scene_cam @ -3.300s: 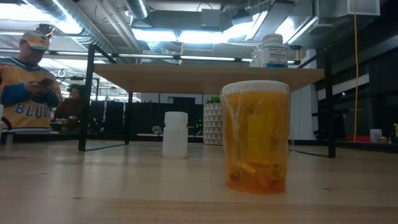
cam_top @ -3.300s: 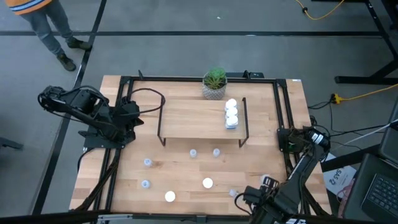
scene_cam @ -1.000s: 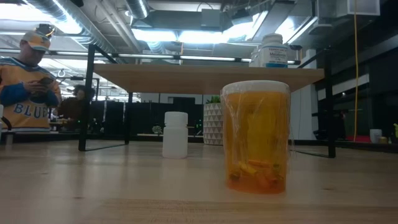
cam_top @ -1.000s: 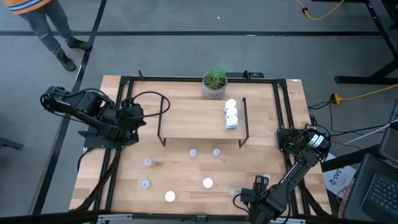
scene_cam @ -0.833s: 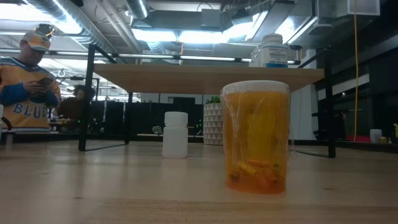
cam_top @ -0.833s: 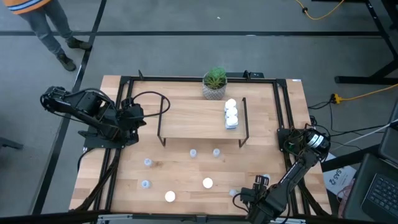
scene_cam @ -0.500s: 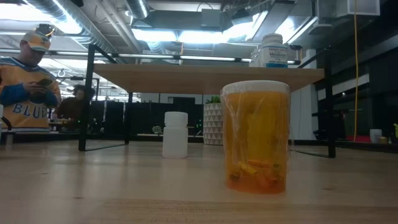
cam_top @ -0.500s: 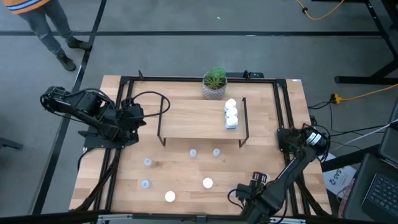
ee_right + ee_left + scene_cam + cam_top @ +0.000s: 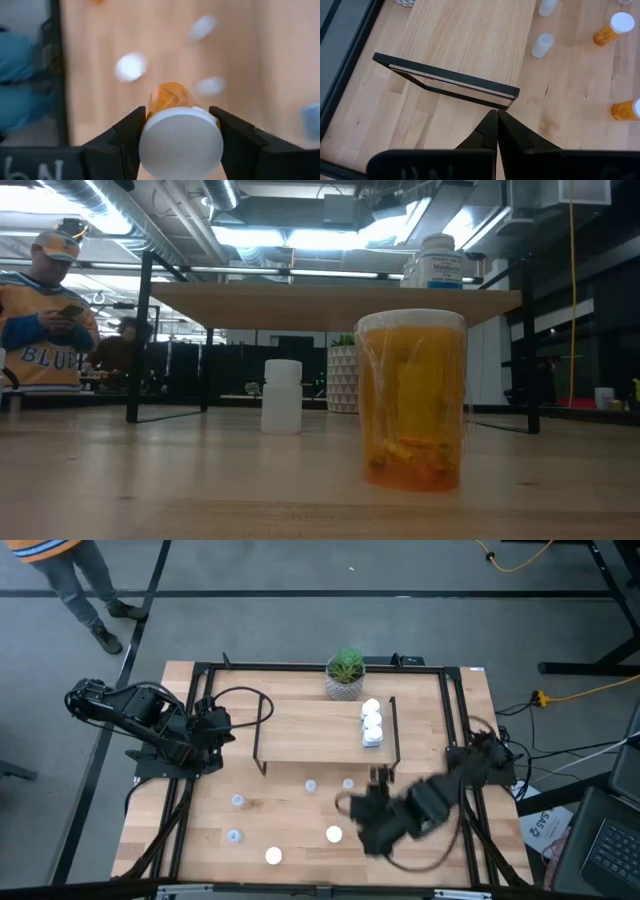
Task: Pick and place medicine bottles onto shelf by color
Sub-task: Put the bottom right orange pill bottle on the shelf, then put the top orange pill bottle on the shelf aligned with the other orange pill bottle
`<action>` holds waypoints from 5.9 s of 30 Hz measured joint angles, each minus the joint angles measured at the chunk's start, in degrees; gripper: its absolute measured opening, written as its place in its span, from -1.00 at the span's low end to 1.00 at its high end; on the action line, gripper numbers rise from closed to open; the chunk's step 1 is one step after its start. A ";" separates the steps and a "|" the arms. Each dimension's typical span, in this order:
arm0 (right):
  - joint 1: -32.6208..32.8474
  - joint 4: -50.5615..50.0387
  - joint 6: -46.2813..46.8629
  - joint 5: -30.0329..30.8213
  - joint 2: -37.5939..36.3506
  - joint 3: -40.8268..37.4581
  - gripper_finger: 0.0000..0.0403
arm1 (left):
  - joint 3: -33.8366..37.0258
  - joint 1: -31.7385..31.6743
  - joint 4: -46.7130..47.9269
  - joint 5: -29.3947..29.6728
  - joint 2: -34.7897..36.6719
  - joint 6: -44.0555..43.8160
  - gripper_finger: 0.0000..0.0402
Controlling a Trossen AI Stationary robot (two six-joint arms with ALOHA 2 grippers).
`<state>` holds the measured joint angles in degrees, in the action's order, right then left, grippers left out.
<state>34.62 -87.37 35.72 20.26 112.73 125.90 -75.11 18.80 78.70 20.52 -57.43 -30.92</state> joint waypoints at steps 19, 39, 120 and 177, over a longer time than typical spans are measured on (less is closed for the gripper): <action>-37.86 0.86 -34.84 -12.63 0.76 8.40 0.02 | -0.04 0.01 0.04 0.04 -0.01 0.15 -1.00; -43.83 4.88 -37.07 -18.88 2.76 -5.07 0.03 | -0.04 0.01 0.07 0.06 -0.02 0.11 -1.00; -5.93 60.17 -14.46 -17.82 -1.82 -42.63 0.47 | -0.02 0.01 0.07 0.04 -0.02 -0.15 -1.00; -5.85 55.92 -19.23 -15.31 5.63 -39.31 0.26 | 0.00 -0.02 0.04 0.06 -0.02 -0.13 -1.00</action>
<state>28.77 -31.45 16.49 4.95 118.37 86.59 -75.11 18.79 78.74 20.58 -57.45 -31.05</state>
